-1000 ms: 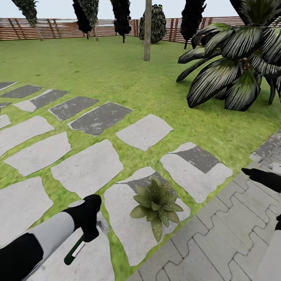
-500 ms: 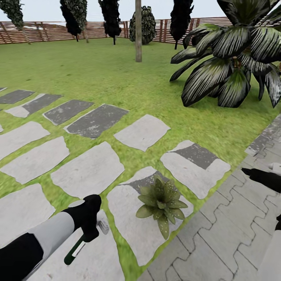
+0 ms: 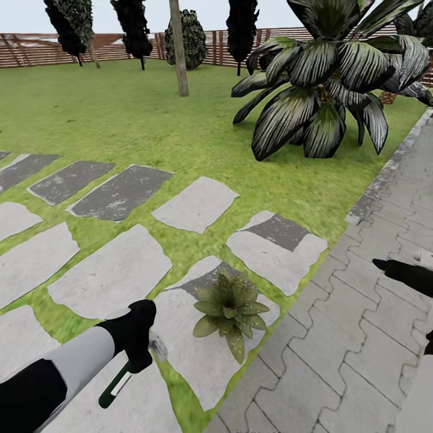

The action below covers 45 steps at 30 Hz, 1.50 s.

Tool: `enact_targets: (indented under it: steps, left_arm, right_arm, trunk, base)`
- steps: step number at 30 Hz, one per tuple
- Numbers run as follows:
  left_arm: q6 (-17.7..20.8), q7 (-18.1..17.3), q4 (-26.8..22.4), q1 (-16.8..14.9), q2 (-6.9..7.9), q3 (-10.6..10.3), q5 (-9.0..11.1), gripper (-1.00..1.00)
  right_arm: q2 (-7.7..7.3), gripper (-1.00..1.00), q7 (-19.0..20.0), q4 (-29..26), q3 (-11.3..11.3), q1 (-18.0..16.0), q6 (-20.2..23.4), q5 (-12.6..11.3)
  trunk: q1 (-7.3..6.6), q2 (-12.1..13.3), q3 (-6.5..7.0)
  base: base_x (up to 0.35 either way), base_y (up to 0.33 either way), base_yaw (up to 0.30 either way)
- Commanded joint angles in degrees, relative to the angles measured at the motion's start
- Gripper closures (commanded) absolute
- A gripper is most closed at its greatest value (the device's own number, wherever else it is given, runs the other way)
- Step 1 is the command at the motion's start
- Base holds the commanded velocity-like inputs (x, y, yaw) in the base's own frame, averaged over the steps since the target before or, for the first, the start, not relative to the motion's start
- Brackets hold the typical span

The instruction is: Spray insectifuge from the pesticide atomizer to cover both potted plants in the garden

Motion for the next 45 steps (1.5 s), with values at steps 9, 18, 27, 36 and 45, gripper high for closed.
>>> enact_targets:
  steps: [9, 18, 27, 36, 45]
  left_arm:
    - [0.3, -0.7, -0.2, 0.0, 0.04, 0.0, -0.5, 1.0]
    - [0.3, -0.6, -0.2, 0.0, 0.01, 0.3, -0.5, 1.0]
    - [0.3, -0.6, -0.2, -0.4, 0.13, 2.4, -0.5, 1.0]
    - [0.3, -0.6, -0.3, -4.4, 0.01, 2.5, -0.5, 1.0]
    - [0.3, -0.6, -0.4, -7.1, -0.04, 2.5, -0.5, 1.0]
  right_arm:
    - [0.06, -1.0, 0.6, 0.0, -0.1, -0.1, 0.2, 0.6]
    - [0.08, -1.0, 0.6, 0.0, 0.0, -0.1, 0.2, 0.6]
    - [0.08, -1.0, 0.6, 0.0, 0.0, -0.1, 0.2, 0.6]
    - [0.06, -1.0, 0.6, 0.0, 0.0, -0.1, 0.2, 0.6]
    - [0.02, -1.0, 0.6, 0.0, -0.1, -0.1, 0.2, 0.6]
  trunk:
    - [-0.01, 0.0, -0.04]
    - [-0.01, 0.0, -0.04]
    - [-0.01, 0.0, -0.04]
    - [-0.01, 0.0, -0.04]
    - [-0.01, 0.0, -0.04]
  base:
    - [0.0, 0.0, -0.286]
    - [0.0, 0.033, -0.286]
    - [0.0, 0.227, -0.108]
    - [0.0, 0.01, -0.001]
    - [0.0, 0.0, 0.0]
